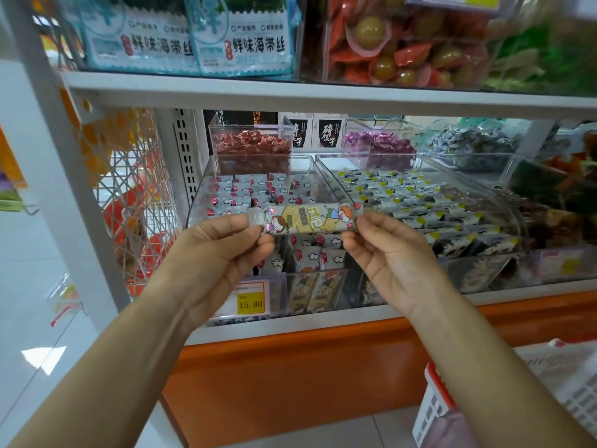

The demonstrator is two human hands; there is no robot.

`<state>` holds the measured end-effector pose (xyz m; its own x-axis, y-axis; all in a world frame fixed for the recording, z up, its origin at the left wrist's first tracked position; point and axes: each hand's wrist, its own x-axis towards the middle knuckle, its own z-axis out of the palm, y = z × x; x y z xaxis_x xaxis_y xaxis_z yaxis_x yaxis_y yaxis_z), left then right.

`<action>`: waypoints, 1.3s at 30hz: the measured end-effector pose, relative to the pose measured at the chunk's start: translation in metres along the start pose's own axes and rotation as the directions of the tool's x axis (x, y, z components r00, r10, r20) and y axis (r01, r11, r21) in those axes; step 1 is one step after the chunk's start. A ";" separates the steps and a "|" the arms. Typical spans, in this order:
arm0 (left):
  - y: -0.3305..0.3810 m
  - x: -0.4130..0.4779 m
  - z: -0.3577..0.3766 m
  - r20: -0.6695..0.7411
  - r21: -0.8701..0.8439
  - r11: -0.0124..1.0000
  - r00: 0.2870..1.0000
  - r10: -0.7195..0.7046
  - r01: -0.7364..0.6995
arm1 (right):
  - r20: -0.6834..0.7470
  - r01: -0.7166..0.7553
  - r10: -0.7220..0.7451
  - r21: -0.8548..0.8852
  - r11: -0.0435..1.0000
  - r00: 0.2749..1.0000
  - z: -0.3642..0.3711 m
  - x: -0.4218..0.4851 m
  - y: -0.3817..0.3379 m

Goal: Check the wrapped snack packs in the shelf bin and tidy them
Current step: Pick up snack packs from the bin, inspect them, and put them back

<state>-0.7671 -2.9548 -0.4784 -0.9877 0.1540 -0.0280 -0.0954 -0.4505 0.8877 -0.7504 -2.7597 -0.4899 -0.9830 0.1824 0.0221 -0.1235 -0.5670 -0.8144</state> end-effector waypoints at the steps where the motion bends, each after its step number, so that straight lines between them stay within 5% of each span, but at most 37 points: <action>1: 0.000 0.000 0.000 -0.006 -0.005 1.000 1.000 0.005 -0.005 | 0.005 0.008 -0.007 -0.011 1.000 1.000 -0.001 0.000 0.000; 20: -0.004 -0.002 -0.007 0.125 0.466 0.867 0.983 0.136 -0.179 | 0.121 0.260 -0.230 -0.411 0.874 0.966 -0.003 0.001 0.007; 32: -0.002 -0.007 -0.002 0.271 0.696 0.644 0.947 0.172 -0.316 | 0.165 0.423 -0.442 -0.690 0.587 0.882 0.001 -0.003 0.009; 36: -0.002 -0.009 0.003 0.223 0.673 0.684 0.959 0.176 -0.282 | 0.252 0.482 -0.459 -0.722 0.496 0.852 0.003 -0.006 0.011; 39: -0.001 -0.009 0.003 0.217 0.758 0.571 0.948 0.233 -0.314 | 0.312 0.512 -0.441 -0.721 0.467 0.842 0.006 -0.008 0.012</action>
<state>-0.7576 -2.9530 -0.4780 -0.9316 0.2316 0.2803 0.3499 0.3611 0.8644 -0.7452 -2.7723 -0.4966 -0.8153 0.1527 0.5586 -0.4629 0.4076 -0.7871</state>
